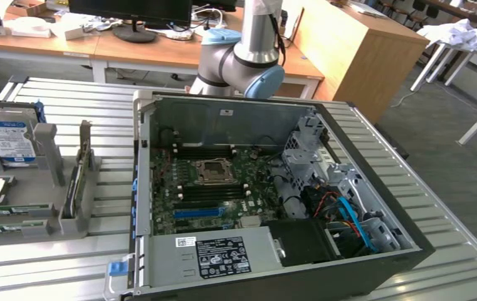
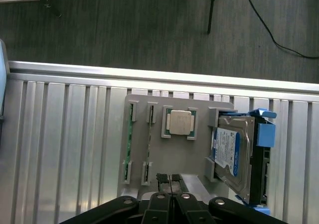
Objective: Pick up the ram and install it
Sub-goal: 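Pick up the ram and move it above insertion slot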
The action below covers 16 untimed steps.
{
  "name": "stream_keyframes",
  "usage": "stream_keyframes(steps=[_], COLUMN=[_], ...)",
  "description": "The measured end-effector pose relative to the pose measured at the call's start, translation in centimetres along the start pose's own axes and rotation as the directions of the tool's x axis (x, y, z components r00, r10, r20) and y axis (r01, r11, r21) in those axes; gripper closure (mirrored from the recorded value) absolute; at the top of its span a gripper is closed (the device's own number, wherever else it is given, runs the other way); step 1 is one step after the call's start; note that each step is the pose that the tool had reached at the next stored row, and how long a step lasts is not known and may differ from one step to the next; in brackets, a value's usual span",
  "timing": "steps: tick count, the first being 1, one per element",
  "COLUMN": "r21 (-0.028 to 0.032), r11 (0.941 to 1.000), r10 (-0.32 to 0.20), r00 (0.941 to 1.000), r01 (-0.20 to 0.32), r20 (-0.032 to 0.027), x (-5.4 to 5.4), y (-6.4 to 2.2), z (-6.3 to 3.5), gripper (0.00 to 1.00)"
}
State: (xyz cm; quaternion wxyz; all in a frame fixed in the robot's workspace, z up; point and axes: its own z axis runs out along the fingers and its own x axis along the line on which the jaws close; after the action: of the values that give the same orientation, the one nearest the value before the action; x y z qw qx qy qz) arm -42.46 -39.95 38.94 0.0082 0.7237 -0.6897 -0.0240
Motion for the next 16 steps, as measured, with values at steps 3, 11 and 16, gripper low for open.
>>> stream_keyframes(steps=[3, 11, 16], r21=[0.0, 0.0, 0.0002], r11=[1.0, 1.0, 1.0], r10=[0.0, 0.0, 0.0], r00=[1.0, 1.0, 1.0], r01=[0.0, 0.0, 0.0], r20=[0.0, 0.0, 0.0001], x=[0.0, 0.0, 0.05], y=[0.0, 0.0, 0.01], z=[0.0, 0.0, 0.02], gripper=[0.89, 0.65, 0.65])
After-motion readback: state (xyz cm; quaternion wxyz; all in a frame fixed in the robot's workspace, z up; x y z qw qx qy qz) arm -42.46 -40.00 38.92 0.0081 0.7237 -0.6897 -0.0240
